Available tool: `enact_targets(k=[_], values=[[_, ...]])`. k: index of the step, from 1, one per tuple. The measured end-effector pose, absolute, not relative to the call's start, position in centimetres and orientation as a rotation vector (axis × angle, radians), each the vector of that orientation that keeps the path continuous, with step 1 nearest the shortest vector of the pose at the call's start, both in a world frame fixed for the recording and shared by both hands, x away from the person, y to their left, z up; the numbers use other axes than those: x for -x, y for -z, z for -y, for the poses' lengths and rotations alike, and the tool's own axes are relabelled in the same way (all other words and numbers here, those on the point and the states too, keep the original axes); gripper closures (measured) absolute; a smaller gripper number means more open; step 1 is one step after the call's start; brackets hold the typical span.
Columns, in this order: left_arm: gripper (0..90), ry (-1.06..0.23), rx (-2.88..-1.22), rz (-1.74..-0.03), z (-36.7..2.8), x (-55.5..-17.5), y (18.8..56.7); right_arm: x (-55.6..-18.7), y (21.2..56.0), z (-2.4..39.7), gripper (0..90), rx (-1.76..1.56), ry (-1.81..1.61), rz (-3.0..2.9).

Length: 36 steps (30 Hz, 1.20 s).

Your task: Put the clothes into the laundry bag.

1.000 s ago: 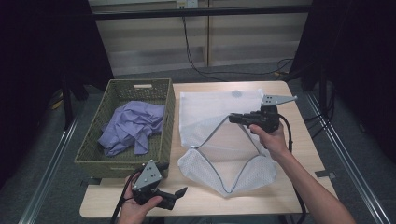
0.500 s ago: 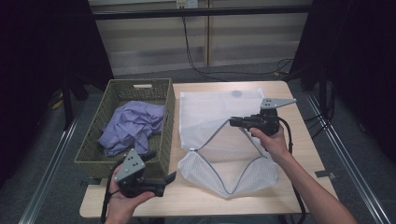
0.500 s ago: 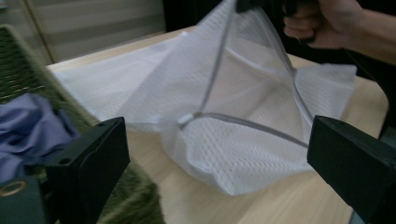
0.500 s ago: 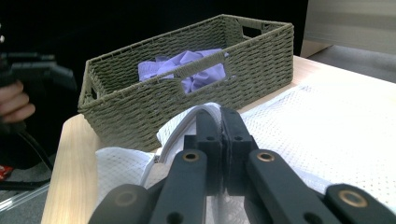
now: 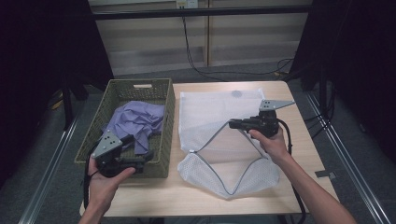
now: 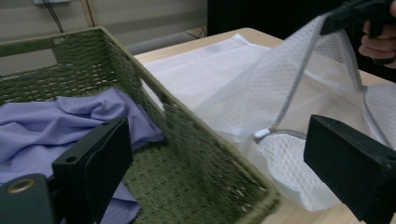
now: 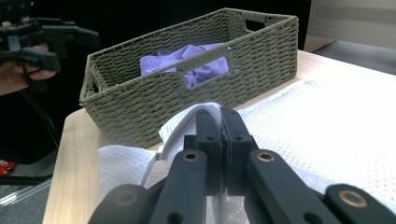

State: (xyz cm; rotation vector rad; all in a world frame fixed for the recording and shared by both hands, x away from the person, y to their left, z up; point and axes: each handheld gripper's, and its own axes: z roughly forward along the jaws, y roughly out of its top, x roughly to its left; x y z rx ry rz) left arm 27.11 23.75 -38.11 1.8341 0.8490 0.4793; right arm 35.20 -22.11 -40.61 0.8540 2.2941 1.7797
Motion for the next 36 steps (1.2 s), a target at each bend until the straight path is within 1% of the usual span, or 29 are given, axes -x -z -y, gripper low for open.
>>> enact_targets(k=[5, 10, 12, 18, 23, 33, 36], values=[[8.2, -0.489, -1.912, -0.871, -24.7, -28.7, 37.7, -35.2, 40.7, 22.3, 88.1, -0.86, -1.773, -2.293], [11.8, -0.479, -1.911, -0.936, -25.4, -30.4, 37.5, -35.2, 40.7, 22.4, 88.1, -0.861, -1.776, -2.292], [11.5, -0.471, -1.919, -0.931, -25.5, -31.1, 37.6, -35.2, 40.8, 22.4, 88.1, -0.864, -1.778, -2.291], [10.0, -0.487, -1.945, -1.0, -26.1, -33.9, 37.9, -35.3, 40.9, 22.3, 88.1, -0.855, -1.779, -2.302], [6.3, -0.494, -1.969, -1.036, -26.7, -35.9, 38.2, -35.3, 40.8, 22.4, 88.1, -0.851, -1.779, -2.299], [5.6, -0.451, -1.995, -1.175, -28.4, -39.3, 40.3, -35.3, 40.8, 22.4, 88.0, -0.853, -1.776, -2.296], [5.8, -0.456, -1.996, -1.195, -28.8, -40.0, 40.8, -35.4, 40.8, 22.4, 88.0, -0.852, -1.777, -2.298]])
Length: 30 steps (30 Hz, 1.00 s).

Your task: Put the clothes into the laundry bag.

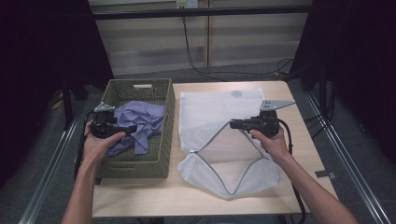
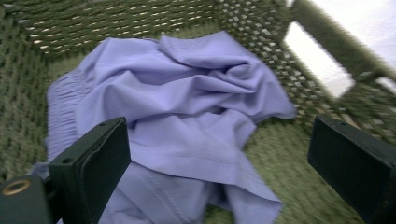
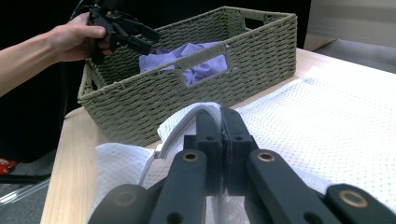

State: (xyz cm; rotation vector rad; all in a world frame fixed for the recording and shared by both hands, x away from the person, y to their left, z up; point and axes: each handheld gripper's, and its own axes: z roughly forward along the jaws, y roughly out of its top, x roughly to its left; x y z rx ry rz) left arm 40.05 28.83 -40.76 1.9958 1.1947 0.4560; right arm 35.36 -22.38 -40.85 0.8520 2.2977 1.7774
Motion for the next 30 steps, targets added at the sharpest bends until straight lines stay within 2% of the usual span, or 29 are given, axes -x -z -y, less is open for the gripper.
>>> enact_targets(k=[16, 24, 26, 30], values=[[6.4, -0.522, -2.122, -1.27, -28.9, -42.6, 43.2, -35.5, 41.0, 22.1, 88.0, -0.853, -1.766, -2.31], [4.7, -0.487, -2.214, -1.362, -29.5, -44.0, 44.6, -35.5, 41.2, 22.0, 88.0, -0.858, -1.761, -2.316], [3.7, -0.431, -2.211, -1.401, -29.6, -44.3, 45.2, -35.5, 41.2, 22.0, 88.0, -0.857, -1.763, -2.319], [4.4, -0.46, -2.261, -1.391, -29.4, -44.3, 45.6, -35.5, 41.2, 22.0, 88.0, -0.85, -1.764, -2.318]])
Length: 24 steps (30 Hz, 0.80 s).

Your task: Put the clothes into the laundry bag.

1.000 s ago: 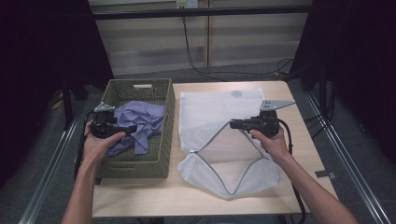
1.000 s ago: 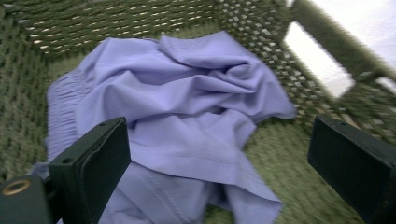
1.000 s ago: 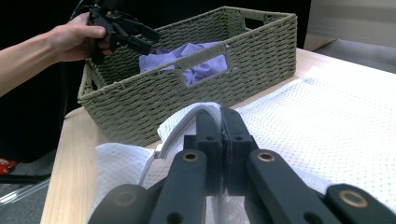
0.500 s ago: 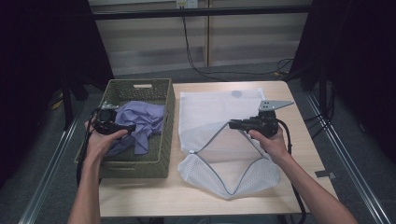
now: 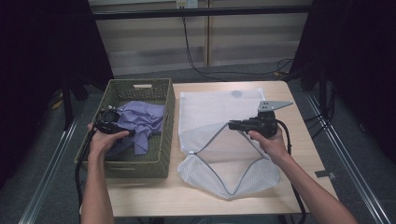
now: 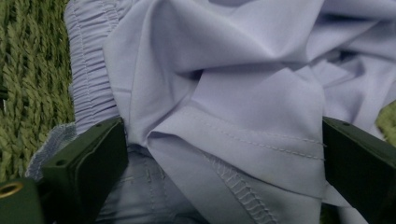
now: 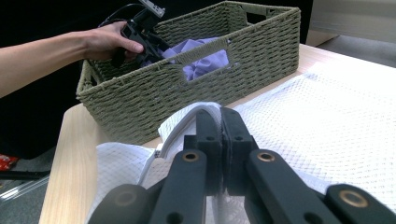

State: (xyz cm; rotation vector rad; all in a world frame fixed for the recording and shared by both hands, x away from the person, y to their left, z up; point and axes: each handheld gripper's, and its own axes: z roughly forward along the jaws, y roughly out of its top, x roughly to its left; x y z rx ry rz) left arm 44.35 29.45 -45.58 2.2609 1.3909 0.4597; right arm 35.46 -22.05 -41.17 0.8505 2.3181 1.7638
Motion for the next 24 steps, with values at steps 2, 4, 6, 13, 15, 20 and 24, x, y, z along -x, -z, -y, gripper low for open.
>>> enact_targets(k=[2, 4, 6, 13, 15, 20, 24], values=[[4.5, -0.427, -2.269, -1.387, -29.3, -44.3, 45.8, -35.5, 41.2, 22.1, 88.0, -0.854, -1.762, -2.32], [4.6, -0.389, -2.302, -1.374, -29.1, -44.4, 46.1, -35.5, 41.3, 22.1, 88.0, -0.859, -1.759, -2.322], [4.5, -0.354, -2.353, -1.36, -28.7, -44.4, 46.5, -35.4, 41.3, 22.0, 88.0, -0.857, -1.758, -2.323], [4.4, -0.3, -2.425, -1.359, -28.1, -44.6, 47.6, -35.5, 41.3, 22.0, 88.0, -0.857, -1.757, -2.325], [4.5, -0.295, -2.444, -1.359, -28.1, -44.6, 47.8, -35.5, 41.3, 22.1, 88.0, -0.859, -1.755, -2.324], [5.2, -0.295, -2.458, -1.382, -27.9, -44.7, 48.1, -35.4, 41.3, 22.1, 88.0, -0.858, -1.752, -2.325], [3.5, -0.29, -2.448, -1.397, -27.9, -44.6, 48.3, -35.4, 41.4, 22.1, 88.1, -0.859, -1.746, -2.326]])
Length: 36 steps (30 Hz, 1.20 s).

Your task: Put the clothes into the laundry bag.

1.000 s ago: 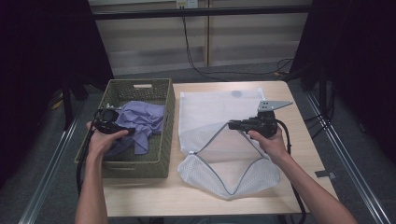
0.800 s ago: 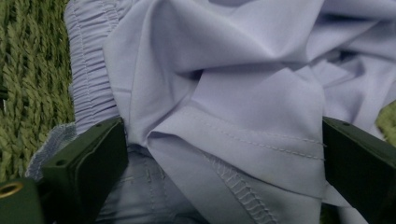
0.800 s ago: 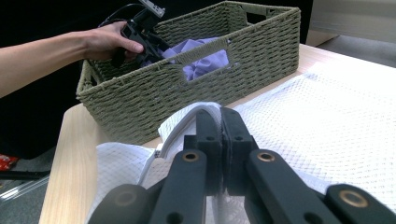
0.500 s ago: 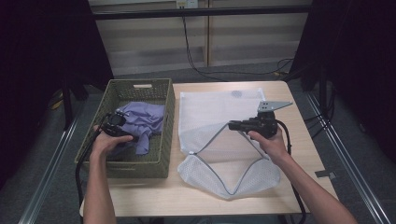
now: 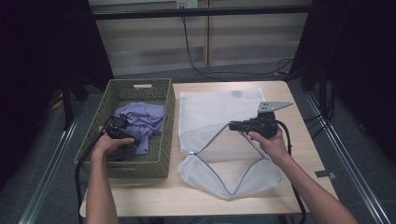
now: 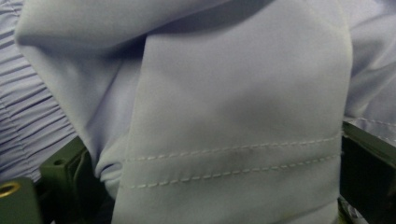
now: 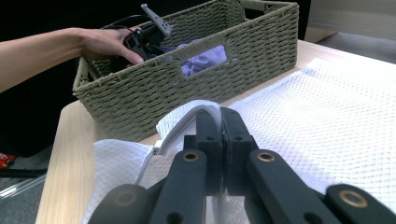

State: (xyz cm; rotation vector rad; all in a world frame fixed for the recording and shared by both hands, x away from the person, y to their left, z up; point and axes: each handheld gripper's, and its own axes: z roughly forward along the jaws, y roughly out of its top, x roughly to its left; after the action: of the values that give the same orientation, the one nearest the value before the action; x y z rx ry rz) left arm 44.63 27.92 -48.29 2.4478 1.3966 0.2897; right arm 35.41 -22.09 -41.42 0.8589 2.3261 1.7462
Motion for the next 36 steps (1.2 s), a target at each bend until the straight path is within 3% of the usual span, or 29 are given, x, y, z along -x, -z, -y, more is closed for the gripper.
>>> enact_targets(k=[6, 13, 15, 21, 25, 36], values=[[8.5, -0.239, -2.495, -1.406, -27.9, -44.9, 47.8, -35.4, 41.4, 22.1, 88.1, -0.859, -1.744, -2.325], [48.4, -0.196, -2.426, -1.479, -28.5, -45.0, 46.8, -35.4, 41.5, 22.1, 88.1, -0.859, -1.741, -2.33], [52.2, -0.178, -2.414, -1.514, -28.8, -45.1, 46.7, -35.4, 41.5, 22.0, 88.2, -0.86, -1.741, -2.334], [75.9, -0.144, -2.367, -1.577, -29.1, -45.1, 46.3, -35.4, 41.6, 22.0, 88.2, -0.859, -1.739, -2.335], [80.4, -0.172, -2.391, -1.545, -29.0, -45.1, 45.9, -35.4, 41.6, 22.0, 88.2, -0.858, -1.737, -2.335], [81.9, -0.286, -2.204, -1.453, -29.5, -43.7, 42.1, -35.5, 41.6, 21.6, 88.3, -0.859, -1.734, -2.34]])
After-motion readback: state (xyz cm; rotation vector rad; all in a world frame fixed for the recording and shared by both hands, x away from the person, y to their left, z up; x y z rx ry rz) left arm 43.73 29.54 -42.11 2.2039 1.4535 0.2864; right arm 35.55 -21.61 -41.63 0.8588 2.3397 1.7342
